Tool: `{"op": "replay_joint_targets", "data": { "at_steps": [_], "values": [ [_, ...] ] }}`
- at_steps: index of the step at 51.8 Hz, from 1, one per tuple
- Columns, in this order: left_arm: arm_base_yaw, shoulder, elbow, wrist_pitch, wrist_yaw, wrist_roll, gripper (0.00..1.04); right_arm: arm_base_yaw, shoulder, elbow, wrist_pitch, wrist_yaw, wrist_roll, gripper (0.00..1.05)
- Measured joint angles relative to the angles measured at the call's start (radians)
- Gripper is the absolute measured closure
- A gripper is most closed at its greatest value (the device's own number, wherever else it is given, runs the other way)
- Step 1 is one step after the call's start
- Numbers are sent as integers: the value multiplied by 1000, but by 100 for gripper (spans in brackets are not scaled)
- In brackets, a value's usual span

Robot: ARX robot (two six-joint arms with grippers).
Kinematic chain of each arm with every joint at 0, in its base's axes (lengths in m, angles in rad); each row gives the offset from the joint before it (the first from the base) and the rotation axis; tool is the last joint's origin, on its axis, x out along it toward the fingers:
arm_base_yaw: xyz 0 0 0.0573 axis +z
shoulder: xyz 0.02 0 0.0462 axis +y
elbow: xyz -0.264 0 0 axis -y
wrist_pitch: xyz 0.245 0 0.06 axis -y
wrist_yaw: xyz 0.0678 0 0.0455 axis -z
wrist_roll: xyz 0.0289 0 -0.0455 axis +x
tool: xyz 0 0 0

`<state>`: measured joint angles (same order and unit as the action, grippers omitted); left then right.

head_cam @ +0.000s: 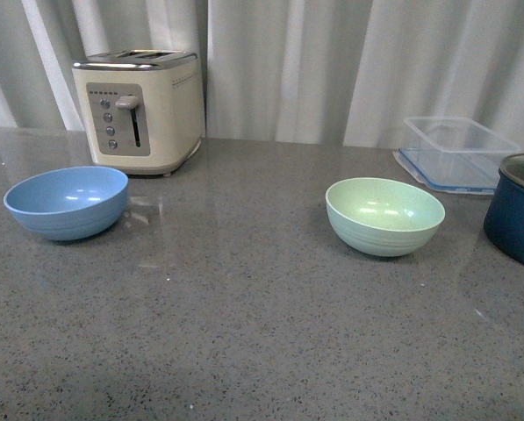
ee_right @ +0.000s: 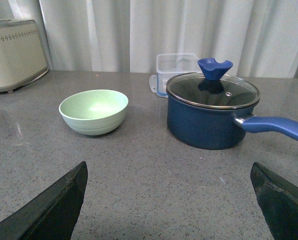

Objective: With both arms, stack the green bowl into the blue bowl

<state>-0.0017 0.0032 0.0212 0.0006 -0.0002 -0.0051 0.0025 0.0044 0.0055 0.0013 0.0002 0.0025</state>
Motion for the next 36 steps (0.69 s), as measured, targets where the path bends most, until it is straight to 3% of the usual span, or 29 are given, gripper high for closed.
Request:
{"op": "replay_joint_targets", "data": {
  "at_steps": [36],
  "values": [
    [0,0,0,0,0,0,7,0,0,0,0,0,0,10]
  ]
}}
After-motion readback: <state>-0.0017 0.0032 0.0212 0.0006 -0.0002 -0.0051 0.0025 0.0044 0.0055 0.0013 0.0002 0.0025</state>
